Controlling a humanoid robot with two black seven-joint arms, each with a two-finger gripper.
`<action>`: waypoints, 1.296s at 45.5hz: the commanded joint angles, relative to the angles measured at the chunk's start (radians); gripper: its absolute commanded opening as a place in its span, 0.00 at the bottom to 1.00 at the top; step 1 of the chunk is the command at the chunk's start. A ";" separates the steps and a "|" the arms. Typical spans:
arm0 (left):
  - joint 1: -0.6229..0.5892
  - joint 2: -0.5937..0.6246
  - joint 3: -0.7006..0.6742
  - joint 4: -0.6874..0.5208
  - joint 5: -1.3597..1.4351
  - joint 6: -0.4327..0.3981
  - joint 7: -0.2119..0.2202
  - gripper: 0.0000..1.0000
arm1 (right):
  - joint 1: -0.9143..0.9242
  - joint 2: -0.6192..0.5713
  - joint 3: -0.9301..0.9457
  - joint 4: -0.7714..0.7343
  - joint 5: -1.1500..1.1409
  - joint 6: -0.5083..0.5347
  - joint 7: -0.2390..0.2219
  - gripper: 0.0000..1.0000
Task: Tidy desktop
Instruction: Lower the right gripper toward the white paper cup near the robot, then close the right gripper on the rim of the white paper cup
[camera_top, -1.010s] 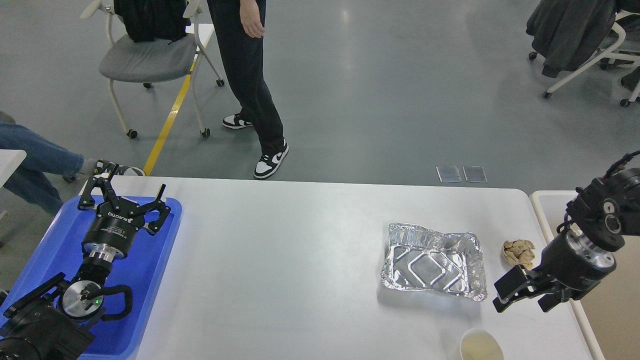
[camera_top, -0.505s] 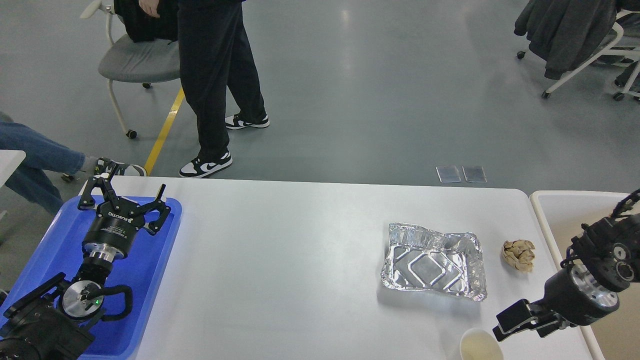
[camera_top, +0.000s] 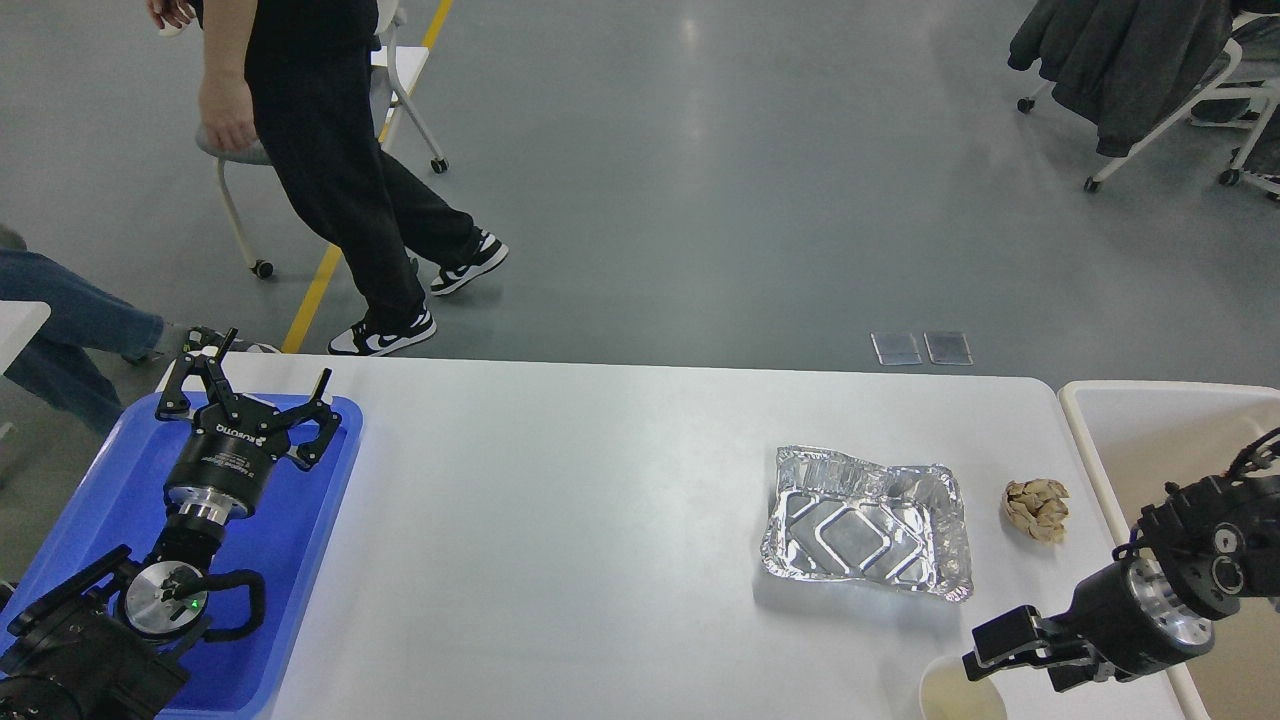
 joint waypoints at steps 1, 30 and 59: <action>0.000 0.000 0.000 0.001 0.000 0.000 0.000 0.99 | -0.038 0.002 0.022 -0.006 0.110 0.000 -0.003 1.00; 0.000 0.000 0.000 0.000 0.000 -0.001 0.000 0.99 | -0.037 -0.031 0.028 0.045 -0.034 -0.171 -0.001 0.98; 0.000 0.000 0.000 0.000 0.000 -0.001 0.000 0.99 | -0.066 -0.095 0.028 0.151 -0.223 -0.290 -0.001 0.94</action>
